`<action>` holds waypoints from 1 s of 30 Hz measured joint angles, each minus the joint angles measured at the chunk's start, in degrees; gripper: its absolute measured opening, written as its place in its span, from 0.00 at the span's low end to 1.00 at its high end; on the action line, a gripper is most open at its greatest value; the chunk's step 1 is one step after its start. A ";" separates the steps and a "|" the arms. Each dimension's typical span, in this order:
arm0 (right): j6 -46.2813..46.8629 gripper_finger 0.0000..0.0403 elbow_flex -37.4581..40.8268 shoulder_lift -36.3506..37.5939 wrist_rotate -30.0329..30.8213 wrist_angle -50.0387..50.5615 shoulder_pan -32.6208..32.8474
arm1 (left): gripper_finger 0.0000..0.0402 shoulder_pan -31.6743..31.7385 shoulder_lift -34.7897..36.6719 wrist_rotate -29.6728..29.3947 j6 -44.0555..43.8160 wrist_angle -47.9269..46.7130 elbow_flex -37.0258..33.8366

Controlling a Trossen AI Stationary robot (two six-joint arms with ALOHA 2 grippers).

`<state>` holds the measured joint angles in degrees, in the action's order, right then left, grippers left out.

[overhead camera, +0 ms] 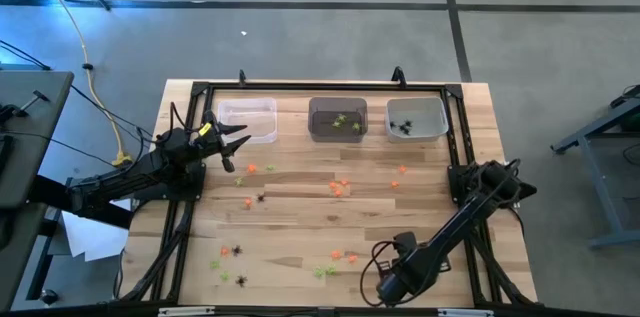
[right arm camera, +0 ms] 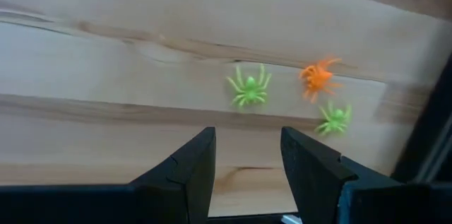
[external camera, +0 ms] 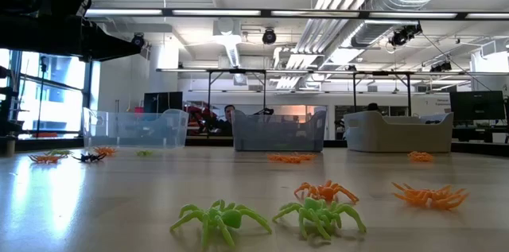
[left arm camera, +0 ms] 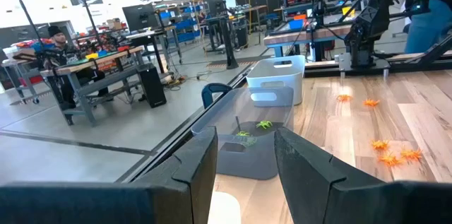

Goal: Sort Halloween decoration
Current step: Put the green spider toy into the black bin

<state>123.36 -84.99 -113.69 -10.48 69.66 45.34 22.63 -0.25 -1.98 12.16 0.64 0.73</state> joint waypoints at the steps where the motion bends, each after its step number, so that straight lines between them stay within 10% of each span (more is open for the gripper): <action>1: -0.52 0.39 0.13 0.00 -0.58 0.08 -0.19 | 0.33 0.00 0.00 0.00 0.00 0.00 -0.01; 30: -5.13 0.25 22.82 5.95 -2.10 -30.21 -2.07 | 0.33 0.00 0.00 0.00 0.00 0.01 -0.01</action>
<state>118.23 -62.17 -107.74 -12.58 39.45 43.27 22.63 -0.25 -1.98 12.16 0.66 0.72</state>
